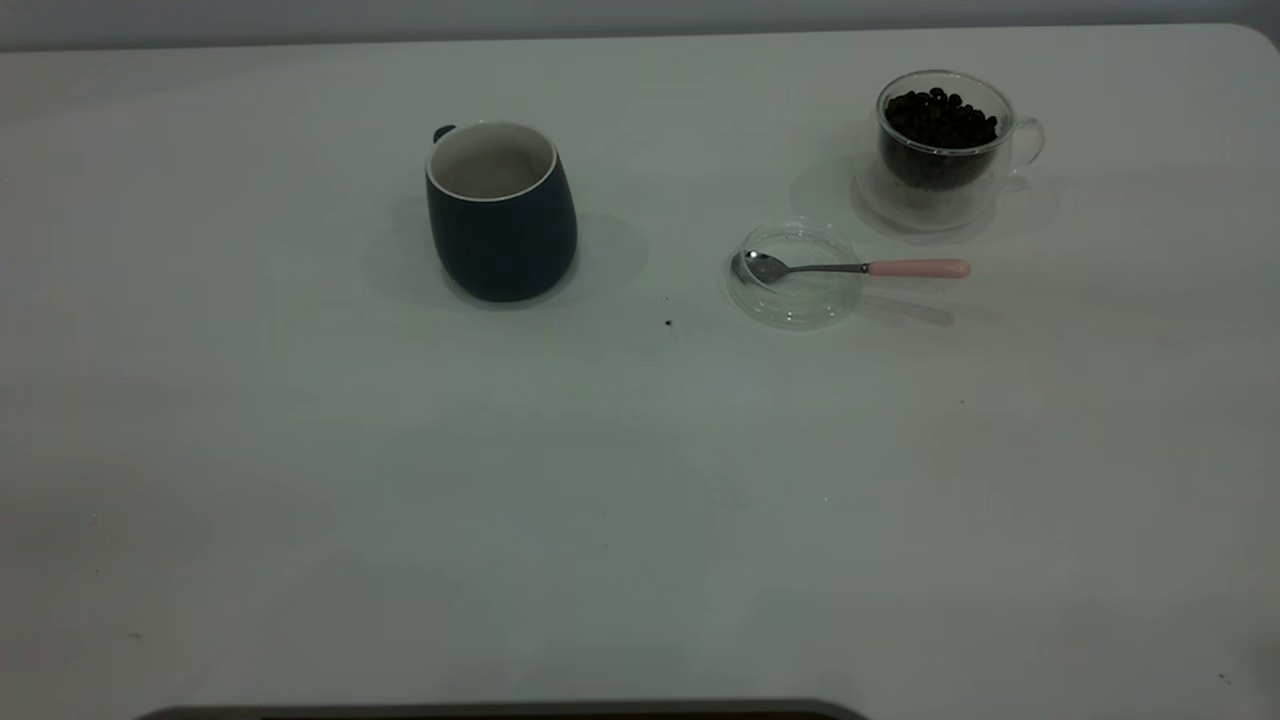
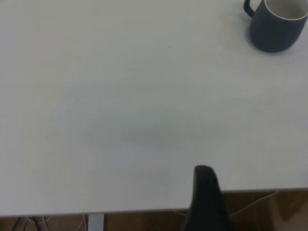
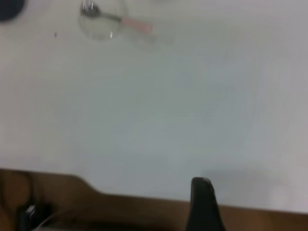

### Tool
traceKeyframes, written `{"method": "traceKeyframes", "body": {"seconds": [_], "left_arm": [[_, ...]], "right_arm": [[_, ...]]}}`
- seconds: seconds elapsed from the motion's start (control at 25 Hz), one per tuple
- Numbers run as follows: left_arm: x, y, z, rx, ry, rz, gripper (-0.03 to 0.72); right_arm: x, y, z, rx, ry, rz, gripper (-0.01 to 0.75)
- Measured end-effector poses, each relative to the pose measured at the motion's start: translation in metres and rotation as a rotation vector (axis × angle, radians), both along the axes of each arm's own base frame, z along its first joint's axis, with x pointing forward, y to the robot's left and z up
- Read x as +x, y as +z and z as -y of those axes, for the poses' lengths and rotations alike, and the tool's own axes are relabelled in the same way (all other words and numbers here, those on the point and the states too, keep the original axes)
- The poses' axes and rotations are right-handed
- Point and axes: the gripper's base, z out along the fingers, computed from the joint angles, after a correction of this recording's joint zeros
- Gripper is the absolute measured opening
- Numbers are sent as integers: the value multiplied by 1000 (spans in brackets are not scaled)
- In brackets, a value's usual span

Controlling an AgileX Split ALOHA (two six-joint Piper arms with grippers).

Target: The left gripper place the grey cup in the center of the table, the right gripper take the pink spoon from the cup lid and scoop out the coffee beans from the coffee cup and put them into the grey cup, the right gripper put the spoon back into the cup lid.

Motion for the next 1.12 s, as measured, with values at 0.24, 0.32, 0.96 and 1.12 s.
{"method": "traceKeyframes", "body": {"seconds": [0.24,0.32,0.96,1.12], "left_arm": [[0,0,0,0,0,0,586],[0,0,0,0,0,0,586],[0,0,0,-1,1,0,586],[0,0,0,-2,1,0,586]], "right_arm": [[-45,-12,-6,-48,31,118,583],[-56,-23,-8,-57,67,128,583],[-98,-54,-2,-102,99,312,583],[-102,-54,-2,-97,98,334,582]]}}
